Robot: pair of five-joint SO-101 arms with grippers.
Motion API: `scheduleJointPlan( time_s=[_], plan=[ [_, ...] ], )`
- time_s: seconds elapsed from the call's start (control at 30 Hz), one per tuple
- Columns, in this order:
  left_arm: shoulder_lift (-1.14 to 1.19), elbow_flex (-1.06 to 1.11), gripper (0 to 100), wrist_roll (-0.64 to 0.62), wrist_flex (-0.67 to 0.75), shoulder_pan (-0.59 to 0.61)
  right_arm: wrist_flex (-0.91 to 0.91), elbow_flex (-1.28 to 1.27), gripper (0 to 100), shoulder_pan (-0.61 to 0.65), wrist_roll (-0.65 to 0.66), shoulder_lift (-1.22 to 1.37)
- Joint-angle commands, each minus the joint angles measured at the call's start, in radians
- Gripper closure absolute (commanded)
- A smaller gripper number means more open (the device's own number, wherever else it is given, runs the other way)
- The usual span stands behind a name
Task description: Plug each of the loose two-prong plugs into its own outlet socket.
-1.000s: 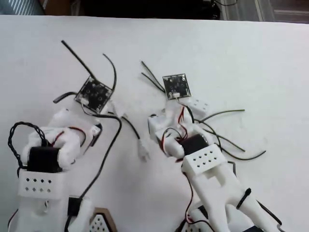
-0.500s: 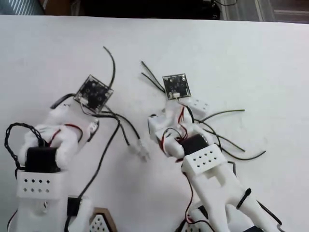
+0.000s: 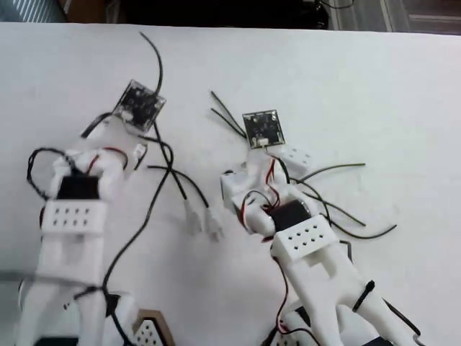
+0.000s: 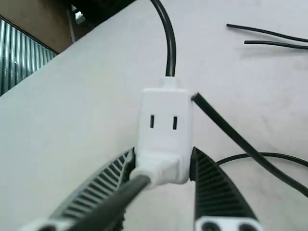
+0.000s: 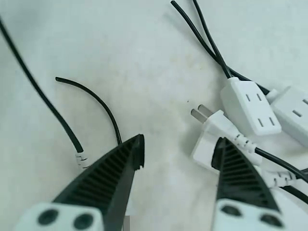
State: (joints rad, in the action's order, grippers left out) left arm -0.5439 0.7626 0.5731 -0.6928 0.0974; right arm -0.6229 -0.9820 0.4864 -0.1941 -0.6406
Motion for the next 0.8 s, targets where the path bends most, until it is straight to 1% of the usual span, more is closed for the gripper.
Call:
scheduleJointPlan(
  time_s=[0.0,0.3,0.63,0.7,0.77],
  plan=[
    [0.202,-0.155,98,0.000,0.075,-0.015,0.013,0.005,76.9,-0.013,-0.003,-0.025],
    [0.598,-0.417,98,0.000,0.172,-0.084,0.021,-0.011,76.9,-0.013,0.000,-0.025],
    [0.866,-0.629,97,0.000,0.169,-0.102,0.021,-0.012,76.9,-0.012,0.000,-0.025],
    [0.903,-0.658,93,-0.003,0.163,-0.102,0.021,-0.012,76.9,-0.012,0.002,-0.025],
    [0.926,-0.674,86,-0.060,0.163,-0.097,0.021,-0.014,76.9,-0.012,0.002,-0.025]
  ],
)
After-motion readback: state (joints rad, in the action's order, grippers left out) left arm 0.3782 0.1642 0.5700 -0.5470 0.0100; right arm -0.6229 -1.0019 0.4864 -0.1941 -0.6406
